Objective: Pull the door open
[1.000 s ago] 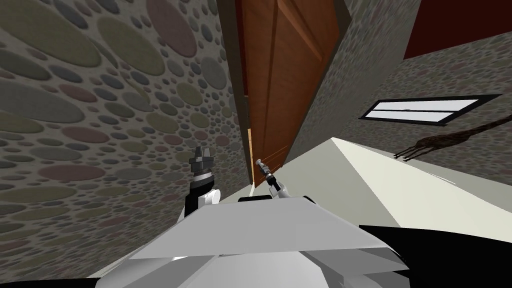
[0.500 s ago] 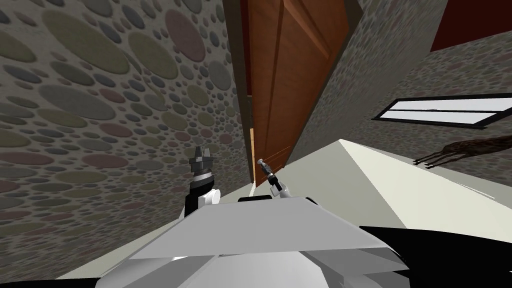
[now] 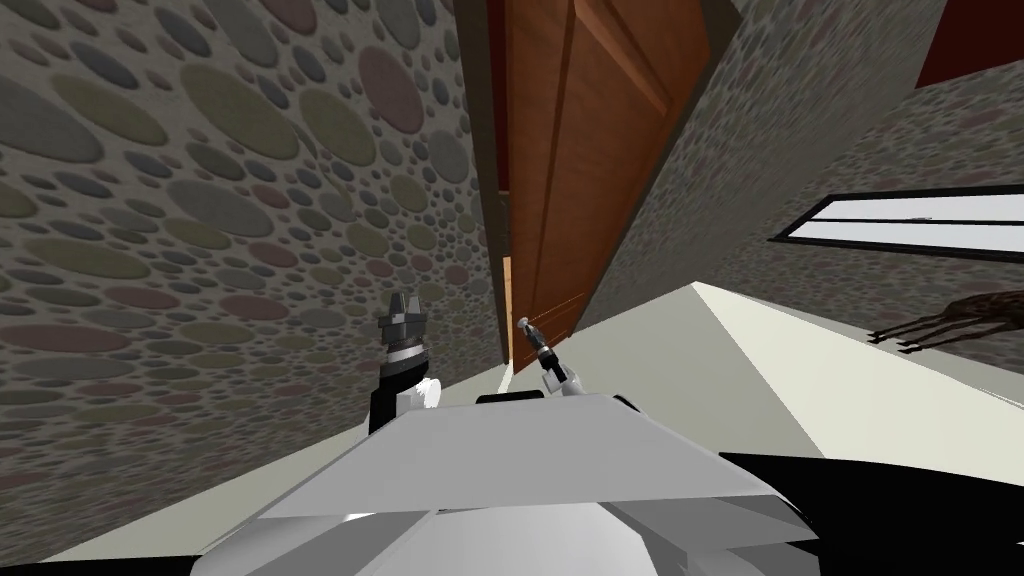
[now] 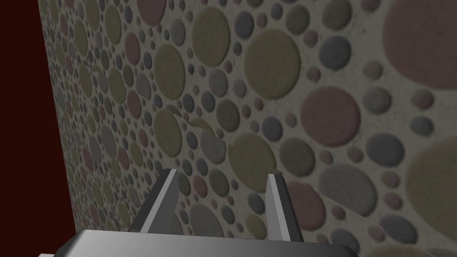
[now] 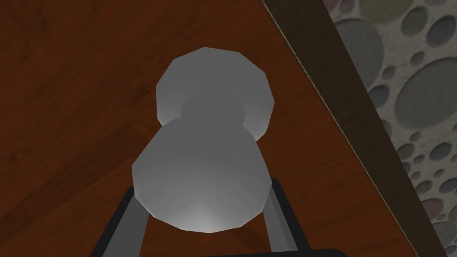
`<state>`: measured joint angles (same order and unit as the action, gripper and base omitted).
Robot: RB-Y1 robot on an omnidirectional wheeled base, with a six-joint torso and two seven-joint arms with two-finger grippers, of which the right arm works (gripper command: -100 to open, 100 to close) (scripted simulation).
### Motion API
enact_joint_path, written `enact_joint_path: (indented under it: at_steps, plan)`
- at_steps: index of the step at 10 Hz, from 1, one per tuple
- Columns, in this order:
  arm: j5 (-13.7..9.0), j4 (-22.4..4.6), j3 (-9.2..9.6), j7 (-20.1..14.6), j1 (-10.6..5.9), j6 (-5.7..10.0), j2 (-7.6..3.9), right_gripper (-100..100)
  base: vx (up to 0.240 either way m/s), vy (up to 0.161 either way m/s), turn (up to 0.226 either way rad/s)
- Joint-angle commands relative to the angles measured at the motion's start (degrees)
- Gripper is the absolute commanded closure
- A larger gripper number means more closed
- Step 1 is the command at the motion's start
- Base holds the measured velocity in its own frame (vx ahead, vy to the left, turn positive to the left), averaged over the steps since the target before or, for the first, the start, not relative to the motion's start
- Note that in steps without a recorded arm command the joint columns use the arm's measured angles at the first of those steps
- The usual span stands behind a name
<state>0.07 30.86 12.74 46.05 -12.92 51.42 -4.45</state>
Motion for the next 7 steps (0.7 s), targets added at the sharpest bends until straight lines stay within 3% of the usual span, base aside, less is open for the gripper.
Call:
enact_joint_path:
  at_steps: [1,2,4,6,7]
  plan:
    - [-0.08,1.1,1.03,-1.71,1.43,-0.81,0.69,100,-0.02,-0.017,0.071]
    - [-0.08,1.1,1.03,-1.71,1.43,-0.81,0.69,100,-0.005,-0.009,-0.004]
    - [-2.27,1.94,1.15,-5.65,2.07,-0.78,0.05,100,-0.031,-0.016,0.134]
    - [-2.27,1.94,1.15,-6.21,2.07,-0.78,0.05,100,-0.022,-0.024,0.06]
    - [-3.46,2.39,1.22,-8.54,2.42,-0.77,-0.26,100,-0.027,-0.023,0.107]
